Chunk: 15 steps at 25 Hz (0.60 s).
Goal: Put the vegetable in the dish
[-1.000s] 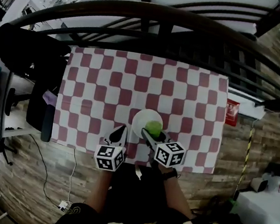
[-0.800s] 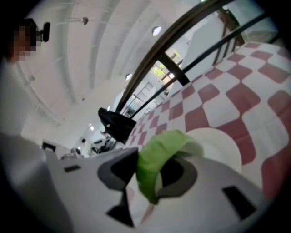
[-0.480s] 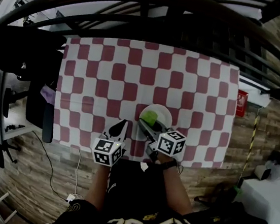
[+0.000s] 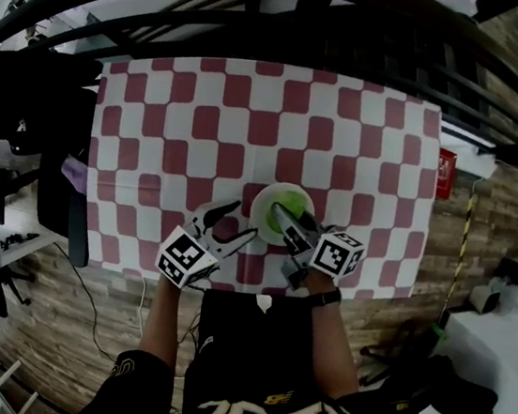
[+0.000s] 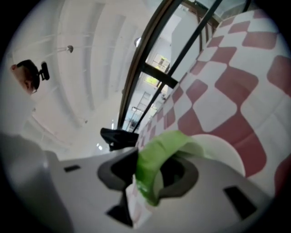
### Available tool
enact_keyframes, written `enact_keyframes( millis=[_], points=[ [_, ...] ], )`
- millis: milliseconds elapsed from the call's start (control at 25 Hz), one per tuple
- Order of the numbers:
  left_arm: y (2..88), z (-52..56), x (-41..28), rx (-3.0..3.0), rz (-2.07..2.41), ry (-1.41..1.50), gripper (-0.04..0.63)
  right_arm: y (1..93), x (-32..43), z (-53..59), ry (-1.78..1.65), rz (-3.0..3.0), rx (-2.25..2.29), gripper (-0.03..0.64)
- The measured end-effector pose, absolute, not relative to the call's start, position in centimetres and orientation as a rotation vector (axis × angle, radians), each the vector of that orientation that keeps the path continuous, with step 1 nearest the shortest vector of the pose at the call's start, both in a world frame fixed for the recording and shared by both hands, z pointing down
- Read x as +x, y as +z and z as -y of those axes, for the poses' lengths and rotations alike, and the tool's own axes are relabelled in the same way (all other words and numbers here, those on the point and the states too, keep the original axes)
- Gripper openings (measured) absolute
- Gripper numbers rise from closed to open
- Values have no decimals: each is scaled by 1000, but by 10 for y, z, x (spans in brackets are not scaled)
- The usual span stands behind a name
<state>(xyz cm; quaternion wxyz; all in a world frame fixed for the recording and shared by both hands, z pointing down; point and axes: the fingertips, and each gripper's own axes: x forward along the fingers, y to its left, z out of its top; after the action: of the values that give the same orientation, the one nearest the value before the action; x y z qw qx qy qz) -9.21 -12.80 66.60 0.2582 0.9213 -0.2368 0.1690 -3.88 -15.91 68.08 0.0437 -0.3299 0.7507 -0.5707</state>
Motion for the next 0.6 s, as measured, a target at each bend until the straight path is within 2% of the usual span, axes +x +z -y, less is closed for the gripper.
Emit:
enact_keyframes(
  millis=[120,280,360,600],
  points=[
    [655,131,-69,2635,459,483,360,682,-41,153,-1744,-2347,-933,141],
    [686,121,-41,2744,143,743,493,676,-42,152,-1746,-2344,-823,141],
    [704,113,-31,2789,10,856,500,673,-41,150,-1746,-2359,-771,141],
    [713,110,-6,2908,-164,920,499,674,-45,141,-1739,-2500,-631,141]
  ],
)
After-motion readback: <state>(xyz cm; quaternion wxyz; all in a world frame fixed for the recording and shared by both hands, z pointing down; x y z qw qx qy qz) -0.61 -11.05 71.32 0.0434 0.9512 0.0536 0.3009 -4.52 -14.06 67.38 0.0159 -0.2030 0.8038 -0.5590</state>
